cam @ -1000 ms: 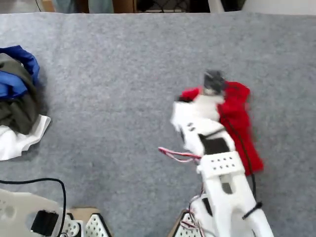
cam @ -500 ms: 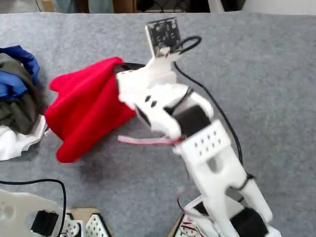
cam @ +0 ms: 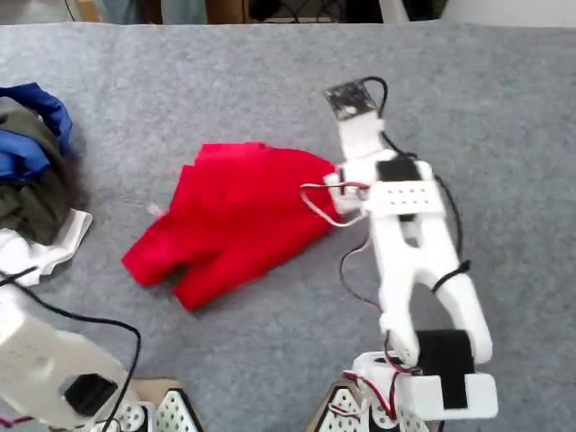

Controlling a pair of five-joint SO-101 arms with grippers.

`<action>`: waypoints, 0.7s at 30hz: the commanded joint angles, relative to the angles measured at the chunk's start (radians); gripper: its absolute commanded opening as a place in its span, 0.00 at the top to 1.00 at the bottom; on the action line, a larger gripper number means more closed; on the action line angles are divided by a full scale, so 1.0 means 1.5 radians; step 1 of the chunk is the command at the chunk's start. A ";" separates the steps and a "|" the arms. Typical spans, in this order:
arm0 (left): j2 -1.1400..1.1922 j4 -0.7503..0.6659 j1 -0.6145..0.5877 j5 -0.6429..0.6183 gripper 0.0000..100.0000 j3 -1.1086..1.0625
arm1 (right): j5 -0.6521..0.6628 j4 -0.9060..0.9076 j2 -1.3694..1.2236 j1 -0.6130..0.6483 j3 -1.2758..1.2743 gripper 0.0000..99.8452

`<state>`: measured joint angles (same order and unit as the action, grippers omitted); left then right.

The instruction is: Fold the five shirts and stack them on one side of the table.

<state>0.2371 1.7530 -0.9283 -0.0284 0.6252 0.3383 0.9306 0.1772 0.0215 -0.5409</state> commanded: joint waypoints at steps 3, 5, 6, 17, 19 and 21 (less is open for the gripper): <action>-0.066 0.001 0.217 0.005 0.70 -0.123 | 0.116 -0.043 -0.007 -0.158 -0.040 0.99; -0.066 -0.020 0.293 0.004 0.70 -0.167 | 0.169 -0.048 -0.008 -0.197 -0.060 0.99; -0.066 -0.033 0.329 0.003 0.70 -0.192 | 0.197 -0.048 -0.008 -0.206 -0.073 0.99; -0.074 -0.154 0.570 0.169 0.70 -0.456 | 0.197 -0.244 -0.003 -0.206 -0.255 0.99; -0.073 -0.184 0.569 0.206 0.70 -0.493 | 0.176 -0.266 0.001 -0.208 -0.260 0.99; -0.072 -0.215 0.564 0.263 0.70 -0.530 | 0.169 -0.270 0.002 -0.210 -0.258 0.99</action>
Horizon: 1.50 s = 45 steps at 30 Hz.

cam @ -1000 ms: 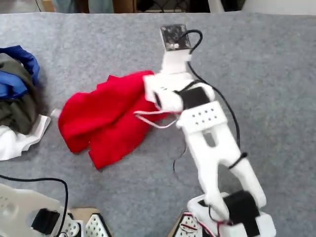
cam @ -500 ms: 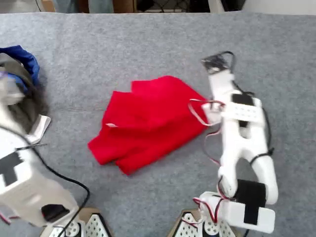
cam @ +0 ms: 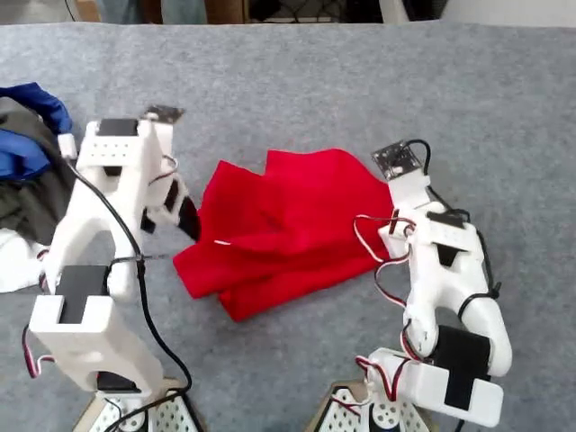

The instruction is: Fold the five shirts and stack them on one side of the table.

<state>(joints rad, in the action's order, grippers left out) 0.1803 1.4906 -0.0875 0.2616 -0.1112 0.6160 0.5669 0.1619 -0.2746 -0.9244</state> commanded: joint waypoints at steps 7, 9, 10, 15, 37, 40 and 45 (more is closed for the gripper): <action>-0.036 -0.052 0.014 0.207 0.77 -0.075 | -0.014 -0.046 0.009 -0.029 -0.005 0.99; -0.036 -0.052 0.030 0.225 0.77 -0.075 | -0.016 -0.055 0.009 -0.039 -0.006 0.99; -0.036 -0.053 0.036 0.227 0.77 -0.075 | -0.017 -0.055 0.009 -0.040 -0.006 0.99; -0.034 -0.049 0.043 0.229 0.77 -0.081 | -0.015 -0.055 0.009 -0.038 -0.006 0.99; 0.047 -0.114 0.072 0.236 0.77 -0.088 | -0.014 -0.056 0.008 -0.037 -0.007 0.99; 0.062 -0.111 0.075 0.235 0.77 -0.078 | -0.014 -0.056 0.008 -0.037 -0.007 0.99; 0.076 -0.111 0.076 0.234 0.80 -0.078 | -0.014 -0.056 0.008 -0.037 -0.007 0.99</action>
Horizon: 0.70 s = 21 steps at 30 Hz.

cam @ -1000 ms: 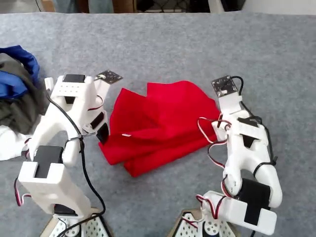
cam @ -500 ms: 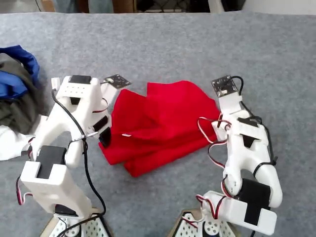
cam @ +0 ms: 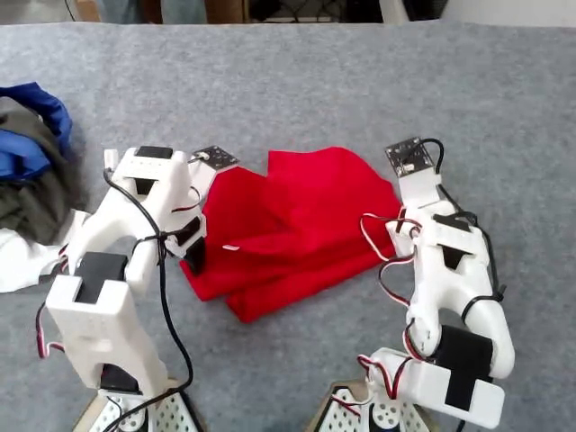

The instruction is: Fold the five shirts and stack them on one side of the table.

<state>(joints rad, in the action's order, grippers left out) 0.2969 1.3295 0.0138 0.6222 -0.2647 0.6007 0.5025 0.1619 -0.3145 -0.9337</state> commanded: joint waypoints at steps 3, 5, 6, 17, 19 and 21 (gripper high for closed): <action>-0.001 -0.004 0.010 -0.008 0.84 0.021 | -0.005 -0.013 0.008 -0.010 -0.001 0.99; -0.001 -0.009 0.009 -0.038 0.87 0.023 | -0.005 -0.013 0.008 -0.010 -0.001 0.99; 0.000 -0.013 0.006 -0.055 0.88 0.026 | -0.005 -0.013 0.008 -0.010 -0.001 0.99; -0.007 -0.029 0.005 -0.143 0.96 0.028 | -0.007 -0.013 0.008 -0.010 -0.001 0.99; -0.007 0.006 0.006 -0.145 0.97 0.049 | -0.007 -0.013 0.008 -0.010 -0.002 0.99; -0.008 0.042 0.010 -0.146 0.97 0.072 | -0.007 -0.011 0.009 -0.009 -0.002 0.99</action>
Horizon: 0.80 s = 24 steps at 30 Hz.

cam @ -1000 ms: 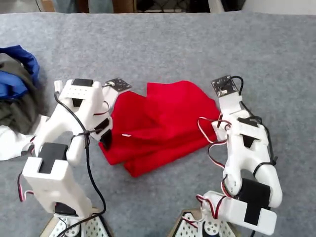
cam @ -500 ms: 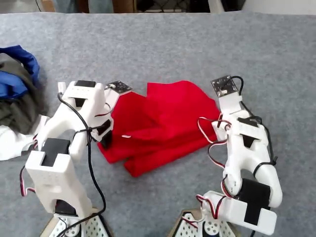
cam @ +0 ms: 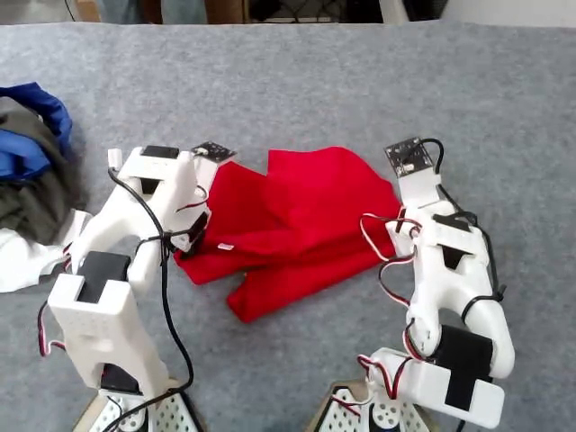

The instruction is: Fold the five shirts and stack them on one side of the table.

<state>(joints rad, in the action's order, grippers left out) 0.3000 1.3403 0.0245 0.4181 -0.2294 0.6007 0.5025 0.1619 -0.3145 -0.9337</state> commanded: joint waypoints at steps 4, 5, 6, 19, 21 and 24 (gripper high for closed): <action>-0.035 0.078 0.003 -0.010 0.97 0.081 | -0.005 -0.008 0.016 -0.008 0.003 0.99; -0.055 0.083 0.004 -0.010 0.97 0.080 | -0.006 -0.006 0.024 -0.010 0.004 0.98; -0.082 0.085 0.005 -0.010 0.97 0.079 | -0.006 0.003 0.040 -0.013 0.004 0.98; -0.615 0.161 0.034 -0.007 0.97 -0.151 | 0.043 0.344 0.502 0.015 0.061 0.72; -0.677 0.210 0.034 -0.007 0.97 -0.158 | 0.043 0.360 0.527 0.045 0.079 0.77; -0.753 0.277 0.034 -0.007 0.97 -0.145 | 0.025 0.360 0.492 0.103 0.112 0.89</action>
<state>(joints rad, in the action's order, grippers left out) -0.7081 1.6778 0.0752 0.4104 -0.4672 0.6529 1.0380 0.9091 -0.2363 -0.8493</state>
